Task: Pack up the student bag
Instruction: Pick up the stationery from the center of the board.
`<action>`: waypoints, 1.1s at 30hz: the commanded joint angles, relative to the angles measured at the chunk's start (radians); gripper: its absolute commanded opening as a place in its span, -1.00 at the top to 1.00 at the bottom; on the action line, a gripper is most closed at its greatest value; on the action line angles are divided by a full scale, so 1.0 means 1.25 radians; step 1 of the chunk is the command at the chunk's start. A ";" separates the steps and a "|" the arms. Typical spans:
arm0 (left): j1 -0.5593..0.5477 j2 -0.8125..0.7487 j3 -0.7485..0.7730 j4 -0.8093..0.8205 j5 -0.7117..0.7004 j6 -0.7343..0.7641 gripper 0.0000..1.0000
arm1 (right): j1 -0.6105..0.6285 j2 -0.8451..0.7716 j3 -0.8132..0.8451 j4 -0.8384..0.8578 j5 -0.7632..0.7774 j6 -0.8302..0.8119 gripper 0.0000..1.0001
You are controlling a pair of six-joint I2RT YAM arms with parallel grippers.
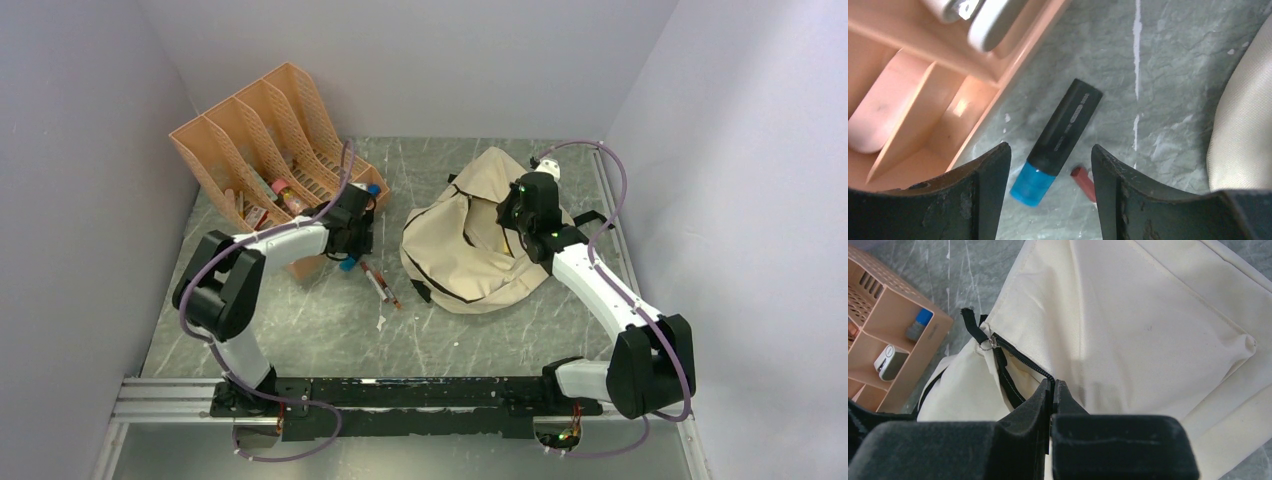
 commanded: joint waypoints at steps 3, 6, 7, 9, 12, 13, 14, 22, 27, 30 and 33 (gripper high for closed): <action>0.011 0.055 0.073 0.020 0.036 0.085 -0.29 | 0.001 -0.009 -0.017 0.006 0.002 -0.009 1.00; 0.014 0.076 0.083 0.012 0.027 0.093 -0.29 | 0.001 -0.008 -0.017 0.008 0.001 -0.009 1.00; 0.014 0.083 0.085 0.009 0.027 0.093 -0.29 | 0.001 -0.008 -0.017 0.008 0.000 -0.010 1.00; 0.014 0.093 0.084 0.005 0.029 0.091 -0.28 | 0.001 -0.005 -0.016 0.007 0.000 -0.011 1.00; 0.014 0.106 0.081 -0.006 0.030 0.081 -0.27 | 0.001 -0.005 -0.016 0.008 0.000 -0.010 1.00; 0.014 0.110 0.078 -0.009 0.030 0.077 -0.26 | 0.001 -0.005 -0.017 0.008 -0.001 -0.010 1.00; 0.015 0.112 0.075 -0.009 0.032 0.074 -0.25 | 0.001 -0.005 -0.017 0.009 0.000 -0.010 1.00; 0.014 0.123 0.066 -0.029 0.020 0.046 0.14 | 0.000 -0.009 -0.018 0.010 -0.002 -0.012 1.00; 0.014 0.105 0.062 -0.035 0.009 0.041 0.37 | 0.001 -0.009 -0.022 0.012 -0.003 -0.011 1.00; 0.014 0.093 0.065 -0.054 -0.004 0.040 0.57 | 0.001 -0.007 -0.022 0.013 -0.005 -0.009 1.00; 0.014 0.067 0.067 -0.079 -0.021 0.040 0.75 | 0.001 -0.008 -0.021 0.013 -0.006 -0.011 1.00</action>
